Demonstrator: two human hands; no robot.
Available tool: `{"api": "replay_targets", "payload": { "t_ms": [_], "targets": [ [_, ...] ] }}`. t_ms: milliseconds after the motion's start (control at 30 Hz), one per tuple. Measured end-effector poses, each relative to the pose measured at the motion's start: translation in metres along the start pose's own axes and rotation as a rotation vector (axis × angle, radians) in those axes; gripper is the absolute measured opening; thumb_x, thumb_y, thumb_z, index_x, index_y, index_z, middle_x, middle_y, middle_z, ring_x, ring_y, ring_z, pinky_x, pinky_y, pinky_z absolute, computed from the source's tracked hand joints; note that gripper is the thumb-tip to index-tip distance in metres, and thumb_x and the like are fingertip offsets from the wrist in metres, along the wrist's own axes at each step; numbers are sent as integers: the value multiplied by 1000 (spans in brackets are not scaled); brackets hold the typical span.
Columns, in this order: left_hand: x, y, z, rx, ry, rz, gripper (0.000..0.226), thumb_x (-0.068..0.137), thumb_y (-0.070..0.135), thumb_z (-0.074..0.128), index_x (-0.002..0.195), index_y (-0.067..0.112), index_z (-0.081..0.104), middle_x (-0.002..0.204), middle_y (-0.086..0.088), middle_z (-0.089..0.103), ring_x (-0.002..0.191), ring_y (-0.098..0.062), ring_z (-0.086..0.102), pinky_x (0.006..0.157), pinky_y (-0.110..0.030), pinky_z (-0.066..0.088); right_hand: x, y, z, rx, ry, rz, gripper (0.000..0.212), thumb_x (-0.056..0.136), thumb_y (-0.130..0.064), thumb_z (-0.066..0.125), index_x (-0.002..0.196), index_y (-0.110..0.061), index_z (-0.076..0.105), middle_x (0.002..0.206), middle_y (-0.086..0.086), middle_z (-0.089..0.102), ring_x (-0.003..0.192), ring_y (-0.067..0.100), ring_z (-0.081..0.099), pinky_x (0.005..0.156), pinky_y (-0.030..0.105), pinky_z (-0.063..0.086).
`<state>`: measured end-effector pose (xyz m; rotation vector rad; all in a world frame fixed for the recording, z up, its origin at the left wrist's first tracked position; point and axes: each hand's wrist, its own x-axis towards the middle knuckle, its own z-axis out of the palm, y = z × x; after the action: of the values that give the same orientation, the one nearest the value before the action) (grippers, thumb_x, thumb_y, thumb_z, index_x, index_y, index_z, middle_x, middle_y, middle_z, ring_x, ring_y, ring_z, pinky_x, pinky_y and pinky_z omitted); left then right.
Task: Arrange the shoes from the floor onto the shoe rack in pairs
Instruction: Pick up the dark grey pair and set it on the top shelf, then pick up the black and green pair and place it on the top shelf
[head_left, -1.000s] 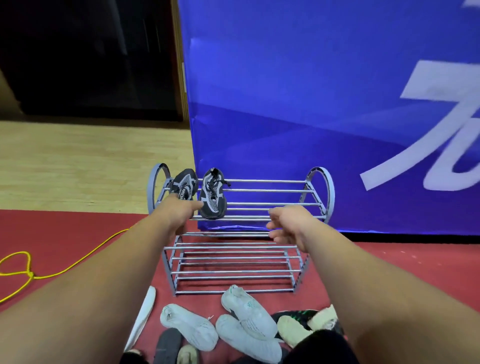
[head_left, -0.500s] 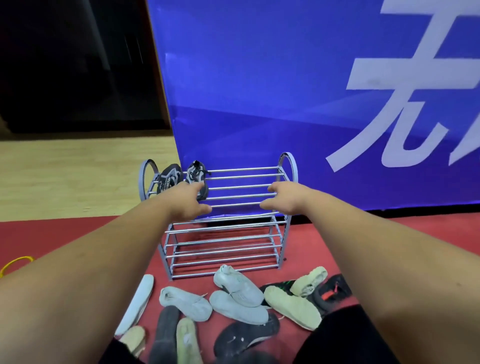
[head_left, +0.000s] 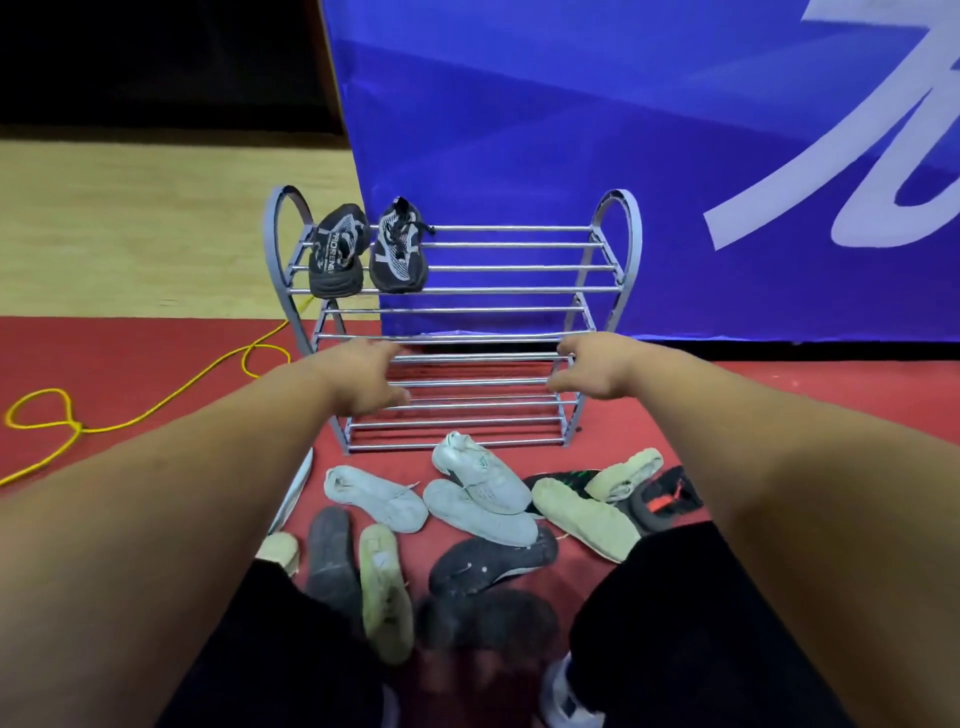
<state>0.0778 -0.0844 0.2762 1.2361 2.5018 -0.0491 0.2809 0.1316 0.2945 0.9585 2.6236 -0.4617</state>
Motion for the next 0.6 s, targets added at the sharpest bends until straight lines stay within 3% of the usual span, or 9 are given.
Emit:
{"api": "replay_targets", "payload": {
  "t_ms": [267,400,600],
  "targets": [
    [51,-21,73,-26,-136,-40,76,92,50,61,154,16,32,150,-19,41,133,-37,48,109,-43,42,65,5,54,11,-114,30,64,97,-46,60,149,-11,47,147,15,54,128,34,55,104,39,47],
    [79,-27,120,-61,-220,-69,78,91,48,60,155,16,29,153,-17,38,135,-35,45,109,-43,41,93,21,94,55,-192,79,64,98,-43,60,153,-16,42,153,13,49,134,32,50,108,36,43],
    [118,-4,173,-108,-299,-64,68,92,43,60,149,12,39,150,-15,47,134,-33,47,107,-41,42,120,65,133,126,-224,192,56,99,-29,60,151,-12,46,149,15,52,128,31,54,94,28,43]
  ]
}}
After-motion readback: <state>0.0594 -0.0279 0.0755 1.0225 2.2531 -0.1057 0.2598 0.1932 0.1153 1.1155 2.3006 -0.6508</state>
